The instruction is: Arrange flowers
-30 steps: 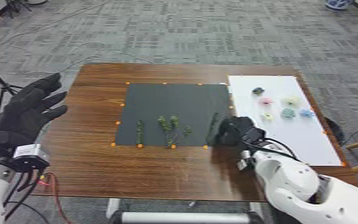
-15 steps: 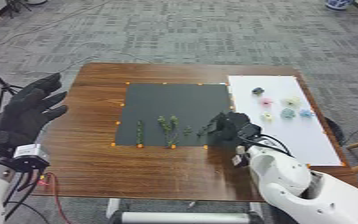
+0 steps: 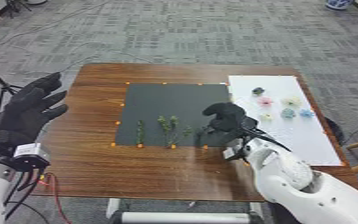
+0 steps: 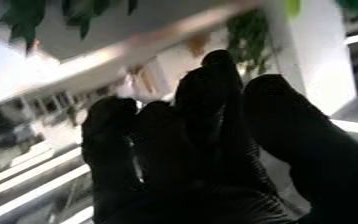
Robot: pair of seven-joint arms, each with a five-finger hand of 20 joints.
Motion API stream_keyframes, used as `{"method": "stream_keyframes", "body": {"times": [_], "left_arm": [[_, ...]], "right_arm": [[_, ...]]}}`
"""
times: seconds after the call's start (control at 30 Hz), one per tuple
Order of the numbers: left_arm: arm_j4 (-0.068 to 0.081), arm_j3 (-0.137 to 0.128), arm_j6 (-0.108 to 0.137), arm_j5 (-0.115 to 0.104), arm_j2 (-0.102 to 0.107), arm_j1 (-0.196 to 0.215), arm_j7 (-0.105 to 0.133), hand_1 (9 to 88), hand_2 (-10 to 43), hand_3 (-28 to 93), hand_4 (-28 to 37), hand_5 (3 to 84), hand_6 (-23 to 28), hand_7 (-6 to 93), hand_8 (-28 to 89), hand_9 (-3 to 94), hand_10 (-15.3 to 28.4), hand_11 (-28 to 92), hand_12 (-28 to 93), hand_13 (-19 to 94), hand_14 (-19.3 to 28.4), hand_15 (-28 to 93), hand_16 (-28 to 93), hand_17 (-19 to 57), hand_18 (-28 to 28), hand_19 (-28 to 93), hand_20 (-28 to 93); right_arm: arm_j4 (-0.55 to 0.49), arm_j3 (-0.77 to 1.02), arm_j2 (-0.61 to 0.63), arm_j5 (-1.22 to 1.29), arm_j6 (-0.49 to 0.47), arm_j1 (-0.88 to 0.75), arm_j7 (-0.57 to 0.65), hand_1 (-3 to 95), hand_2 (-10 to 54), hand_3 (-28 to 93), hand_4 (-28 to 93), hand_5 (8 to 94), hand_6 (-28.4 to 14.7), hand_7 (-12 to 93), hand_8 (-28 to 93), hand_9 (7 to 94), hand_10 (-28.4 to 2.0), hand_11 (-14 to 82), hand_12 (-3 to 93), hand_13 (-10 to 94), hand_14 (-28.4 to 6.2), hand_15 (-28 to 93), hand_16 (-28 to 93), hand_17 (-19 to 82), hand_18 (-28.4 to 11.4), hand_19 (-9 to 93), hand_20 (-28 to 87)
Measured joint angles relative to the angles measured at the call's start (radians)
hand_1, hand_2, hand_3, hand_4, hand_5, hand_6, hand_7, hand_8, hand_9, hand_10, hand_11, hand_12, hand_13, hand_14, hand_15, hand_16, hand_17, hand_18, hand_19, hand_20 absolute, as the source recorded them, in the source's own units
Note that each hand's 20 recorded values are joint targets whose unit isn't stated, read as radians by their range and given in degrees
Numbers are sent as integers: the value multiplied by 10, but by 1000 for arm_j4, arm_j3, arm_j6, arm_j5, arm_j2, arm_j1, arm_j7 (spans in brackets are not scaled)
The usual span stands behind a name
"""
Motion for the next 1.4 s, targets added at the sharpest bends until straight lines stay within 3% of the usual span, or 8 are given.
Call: {"method": "stream_keyframes", "body": {"times": [0.43,0.83,1.0,1.17,1.2,1.3,1.33,1.4], "left_arm": [[0,0,0,0,0,0,0,255,-47,703,-254,212,15,210,-91,137,85,123,218,45,120,370,-22,-144,199,388,104],[-1,-3,1,0,-1,5,1,256,-46,701,-251,212,14,206,-88,138,84,113,224,46,119,361,-17,-144,199,385,106],[-1,-3,1,0,-1,5,1,256,-45,701,-250,212,15,204,-88,139,83,111,227,46,119,359,-16,-145,199,385,107],[-1,-4,1,0,-1,6,1,255,-45,700,-249,212,14,203,-87,139,83,113,228,46,119,360,-14,-144,199,386,108],[-1,-4,1,0,-1,6,0,255,-45,701,-249,212,14,203,-87,139,83,113,228,47,119,360,-15,-144,199,386,108],[-1,-4,1,-1,-1,7,0,255,-45,700,-250,212,14,203,-87,139,84,113,228,47,119,360,-15,-144,200,387,108],[-1,-4,1,-1,-1,7,0,256,-45,699,-250,212,14,203,-87,138,84,113,228,47,119,360,-15,-144,200,388,107],[0,-3,1,-1,-2,7,0,256,-44,699,-251,211,14,204,-86,138,84,114,229,47,119,360,-15,-144,200,388,107]], "right_arm": [[52,-59,-52,-46,-227,61,42,227,114,932,35,522,5,164,-120,743,-119,568,573,746,-102,884,361,355,-242,901,501],[-41,78,38,-33,-228,-85,0,217,118,932,29,546,16,174,-125,724,-125,545,596,725,-113,877,372,335,-242,889,504],[-51,115,71,1,-180,-134,-48,196,94,932,-112,568,9,190,-125,691,-135,591,484,706,-114,862,365,325,-238,869,515],[-53,149,84,181,42,-186,-86,239,-91,840,-275,627,-10,304,-117,671,-130,586,450,711,-87,830,361,336,-221,862,492],[-51,134,87,199,107,-184,-75,293,-93,752,-279,624,-13,326,-117,669,-130,585,454,712,-82,824,363,340,-219,861,490],[-36,32,87,147,279,-142,64,541,-95,-90,-58,621,-22,409,-121,667,-125,595,474,718,-70,812,375,357,-215,863,486],[-30,1,80,90,304,-124,139,546,-95,-171,-24,628,-26,426,-122,674,-125,600,479,723,-67,811,376,364,-217,867,488],[-17,-20,50,-65,300,-102,295,530,-95,-110,-50,645,-28,440,-124,687,-125,602,487,738,-64,809,384,374,-219,876,482]]}}
